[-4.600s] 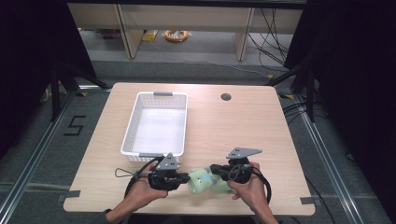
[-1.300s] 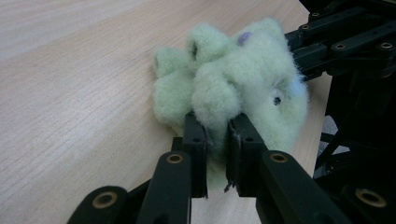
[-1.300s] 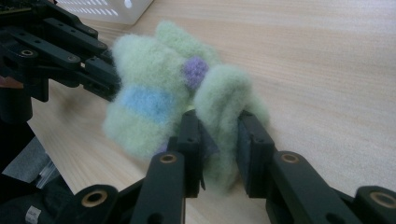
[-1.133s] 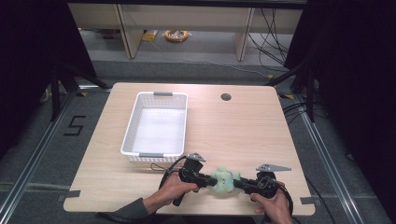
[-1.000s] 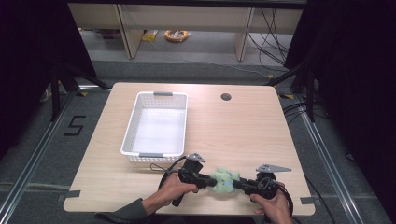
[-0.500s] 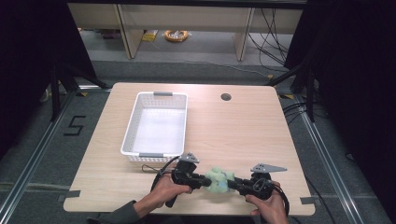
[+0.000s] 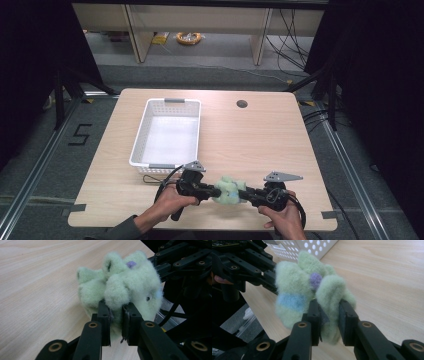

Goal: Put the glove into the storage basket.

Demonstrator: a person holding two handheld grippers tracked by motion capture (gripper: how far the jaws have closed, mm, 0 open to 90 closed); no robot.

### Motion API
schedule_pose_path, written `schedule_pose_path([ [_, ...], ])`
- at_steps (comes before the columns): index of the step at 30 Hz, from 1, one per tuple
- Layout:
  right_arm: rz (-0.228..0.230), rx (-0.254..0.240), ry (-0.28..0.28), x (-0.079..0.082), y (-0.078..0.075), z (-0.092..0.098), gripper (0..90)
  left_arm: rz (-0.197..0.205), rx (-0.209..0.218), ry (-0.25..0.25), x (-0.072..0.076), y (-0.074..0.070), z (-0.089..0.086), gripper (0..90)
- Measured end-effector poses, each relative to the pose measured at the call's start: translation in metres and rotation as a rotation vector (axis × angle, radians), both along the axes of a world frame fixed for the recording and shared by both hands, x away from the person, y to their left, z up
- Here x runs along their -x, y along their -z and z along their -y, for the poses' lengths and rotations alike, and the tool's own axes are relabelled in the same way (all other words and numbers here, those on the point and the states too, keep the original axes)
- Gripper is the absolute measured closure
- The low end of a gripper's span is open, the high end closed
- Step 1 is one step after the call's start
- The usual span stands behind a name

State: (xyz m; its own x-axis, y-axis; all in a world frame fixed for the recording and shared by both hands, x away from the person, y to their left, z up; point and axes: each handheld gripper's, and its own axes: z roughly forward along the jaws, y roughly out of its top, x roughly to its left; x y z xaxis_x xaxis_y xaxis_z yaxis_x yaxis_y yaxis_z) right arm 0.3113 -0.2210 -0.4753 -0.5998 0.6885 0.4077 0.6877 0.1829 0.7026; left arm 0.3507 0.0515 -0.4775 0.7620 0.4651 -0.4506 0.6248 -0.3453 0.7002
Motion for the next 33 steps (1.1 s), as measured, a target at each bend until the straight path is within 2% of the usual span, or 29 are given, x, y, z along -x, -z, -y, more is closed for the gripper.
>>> schedule_pose_path([
  [1,0.012,-0.01,-0.013,0.0,-0.001,-0.001,74.2,0.014,-0.007,0.002,0.001,-0.004,-0.003,78.2],
  [4,0.005,-0.018,-0.019,0.0,-0.005,-0.005,74.2,0.025,-0.013,-0.004,-0.001,-0.008,-0.008,78.1],
  [6,0.016,-0.019,-0.018,-0.001,-0.006,-0.007,74.2,0.02,-0.022,-0.018,0.0,-0.01,-0.009,78.1],
  [7,0.001,-0.007,-0.018,-0.001,-0.009,-0.008,74.2,0.022,-0.019,-0.006,-0.001,-0.011,-0.011,78.1],
  [8,0.03,-0.011,-0.042,-0.005,-0.01,-0.01,74.2,0.024,-0.022,-0.014,-0.002,-0.015,-0.014,78.1],
  [11,0.037,0.0,-0.041,-0.006,-0.013,-0.012,74.2,0.032,-0.02,-0.018,-0.002,-0.019,-0.017,78.0],
  [12,0.015,-0.025,-0.037,-0.005,-0.015,-0.016,74.2,0.033,-0.018,-0.017,-0.003,-0.021,-0.019,78.1],
  [13,0.036,-0.022,-0.045,-0.008,-0.018,-0.017,74.2,0.039,-0.024,-0.018,-0.004,-0.024,-0.022,78.0],
  [18,0.044,-0.019,-0.066,-0.014,-0.025,-0.022,74.2,0.043,-0.026,-0.024,-0.007,-0.031,-0.029,77.9],
  [19,0.017,-0.016,-0.051,-0.012,-0.028,-0.025,74.2,0.044,-0.029,-0.035,-0.007,-0.033,-0.031,78.0],
  [20,0.06,-0.008,-0.075,-0.018,-0.031,-0.027,74.2,0.05,-0.03,-0.039,-0.007,-0.035,-0.032,78.0],
  [24,0.03,-0.018,-0.076,-0.02,-0.041,-0.035,74.2,0.049,-0.031,-0.048,-0.01,-0.042,-0.039,78.0],
  [25,0.03,-0.018,-0.076,-0.02,-0.041,-0.035,74.2,0.048,-0.03,-0.049,-0.011,-0.044,-0.04,78.0],
  [26,0.052,-0.009,-0.09,-0.023,-0.042,-0.035,74.2,0.051,-0.029,-0.052,-0.012,-0.045,-0.042,78.0],
  [27,0.028,-0.019,-0.078,-0.022,-0.045,-0.038,74.2,0.048,-0.025,-0.047,-0.013,-0.047,-0.044,77.9],
  [28,0.068,-0.002,-0.101,-0.029,-0.048,-0.04,74.2,0.04,-0.024,-0.056,-0.014,-0.05,-0.046,77.9],
  [29,0.05,-0.011,-0.097,-0.029,-0.05,-0.043,74.2,0.043,-0.026,-0.063,-0.016,-0.053,-0.049,77.9],
  [31,0.067,-0.006,-0.113,-0.032,-0.051,-0.044,74.2,0.047,-0.029,-0.069,-0.017,-0.055,-0.051,77.9],
  [32,0.044,-0.011,-0.104,-0.032,-0.054,-0.046,74.2,0.048,-0.033,-0.065,-0.018,-0.056,-0.053,78.0],
  [33,0.055,-0.012,-0.111,-0.034,-0.056,-0.047,74.2,0.048,-0.028,-0.067,-0.02,-0.058,-0.055,77.9],
])
